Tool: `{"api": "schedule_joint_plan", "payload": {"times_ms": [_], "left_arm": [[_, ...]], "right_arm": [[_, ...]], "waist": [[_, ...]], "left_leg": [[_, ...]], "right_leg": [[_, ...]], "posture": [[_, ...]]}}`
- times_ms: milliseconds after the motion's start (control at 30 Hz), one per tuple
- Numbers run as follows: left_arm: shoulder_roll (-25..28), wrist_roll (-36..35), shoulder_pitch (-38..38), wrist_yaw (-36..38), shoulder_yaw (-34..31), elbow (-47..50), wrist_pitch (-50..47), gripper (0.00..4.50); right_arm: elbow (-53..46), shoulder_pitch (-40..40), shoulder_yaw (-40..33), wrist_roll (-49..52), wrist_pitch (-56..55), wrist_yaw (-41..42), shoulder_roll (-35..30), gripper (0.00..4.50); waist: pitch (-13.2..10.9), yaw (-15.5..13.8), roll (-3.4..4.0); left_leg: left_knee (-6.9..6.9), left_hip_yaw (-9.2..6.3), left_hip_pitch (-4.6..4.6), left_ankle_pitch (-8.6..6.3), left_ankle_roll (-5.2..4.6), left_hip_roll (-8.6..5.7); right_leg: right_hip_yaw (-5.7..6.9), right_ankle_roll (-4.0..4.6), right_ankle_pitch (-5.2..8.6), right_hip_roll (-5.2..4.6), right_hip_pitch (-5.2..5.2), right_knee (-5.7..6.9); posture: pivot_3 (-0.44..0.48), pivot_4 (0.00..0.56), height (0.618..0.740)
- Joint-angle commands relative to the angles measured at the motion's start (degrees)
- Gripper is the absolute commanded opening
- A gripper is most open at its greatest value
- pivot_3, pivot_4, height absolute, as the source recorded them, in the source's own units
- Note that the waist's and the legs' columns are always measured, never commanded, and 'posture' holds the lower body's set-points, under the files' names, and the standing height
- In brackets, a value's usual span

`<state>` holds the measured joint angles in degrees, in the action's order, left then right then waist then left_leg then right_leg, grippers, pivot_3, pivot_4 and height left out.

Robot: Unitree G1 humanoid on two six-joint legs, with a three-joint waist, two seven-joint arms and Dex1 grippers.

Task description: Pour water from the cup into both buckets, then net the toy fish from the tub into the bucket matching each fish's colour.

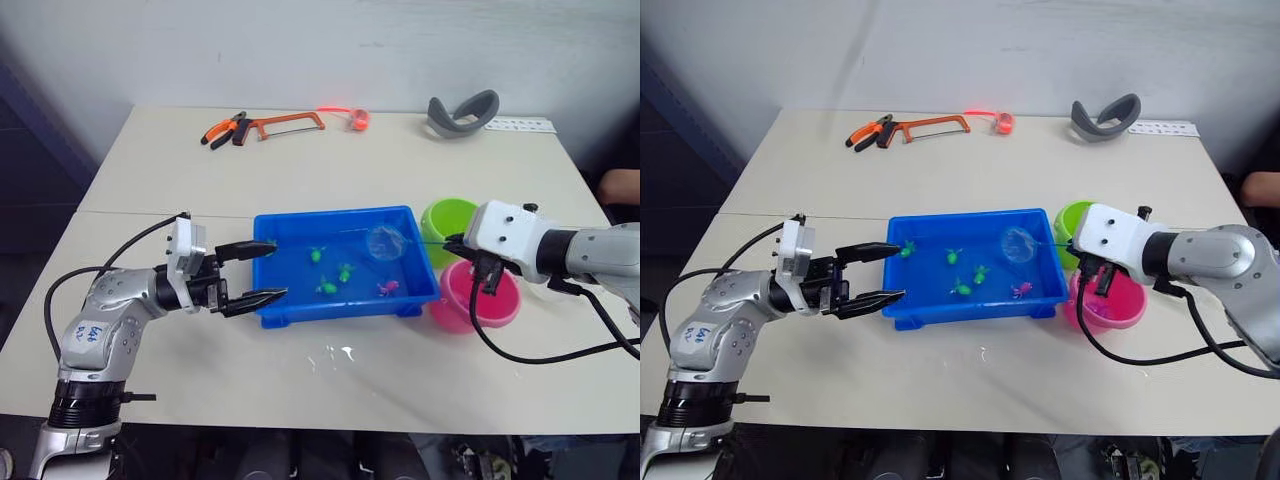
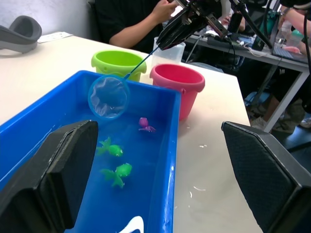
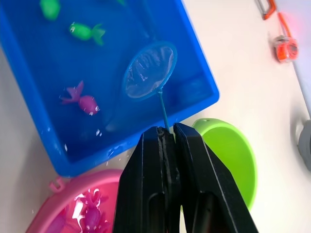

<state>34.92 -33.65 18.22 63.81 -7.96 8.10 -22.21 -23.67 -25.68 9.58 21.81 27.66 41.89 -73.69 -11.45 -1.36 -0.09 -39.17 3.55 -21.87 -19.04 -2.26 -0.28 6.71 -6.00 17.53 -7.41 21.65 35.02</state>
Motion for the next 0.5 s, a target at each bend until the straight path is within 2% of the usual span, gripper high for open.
{"api": "schedule_joint_plan", "payload": {"times_ms": [33, 267, 500], "left_arm": [[1.74, 0.90, -1.30, 3.19, 0.36, -0.49, 3.06, 4.42], [1.66, 1.15, -0.40, 4.69, 1.36, -1.83, 4.84, 4.42], [1.64, 1.12, 1.49, 4.97, 2.01, -3.55, 4.80, 4.42]], "right_arm": [[0.64, 1.42, -0.59, -5.31, -1.71, 5.99, -2.84, 0.00], [1.13, 3.37, -2.34, -7.17, -0.34, 11.48, -3.19, 0.00], [2.42, 1.18, -3.26, -0.72, 12.72, 13.69, 3.76, 0.00]], "waist": [[0.00, 0.01, 0.00], [0.00, -0.04, 0.00], [0.00, 0.03, 0.00]], "left_leg": [[0.00, 0.00, 0.00, 0.00, 0.00, 0.00], [0.00, 0.01, 0.02, 0.01, 0.01, 0.00], [-0.01, -0.03, 0.02, 0.01, 0.01, 0.00]], "right_leg": [[0.00, 0.00, 0.00, 0.00, 0.00, -0.01], [-0.01, 0.00, 0.00, -0.02, 0.00, 0.04], [0.01, 0.00, 0.00, -0.02, -0.03, 0.05]], "posture": [[0.000, 0.150, 0.740], [0.000, 0.150, 0.740], [0.000, 0.150, 0.740]]}}
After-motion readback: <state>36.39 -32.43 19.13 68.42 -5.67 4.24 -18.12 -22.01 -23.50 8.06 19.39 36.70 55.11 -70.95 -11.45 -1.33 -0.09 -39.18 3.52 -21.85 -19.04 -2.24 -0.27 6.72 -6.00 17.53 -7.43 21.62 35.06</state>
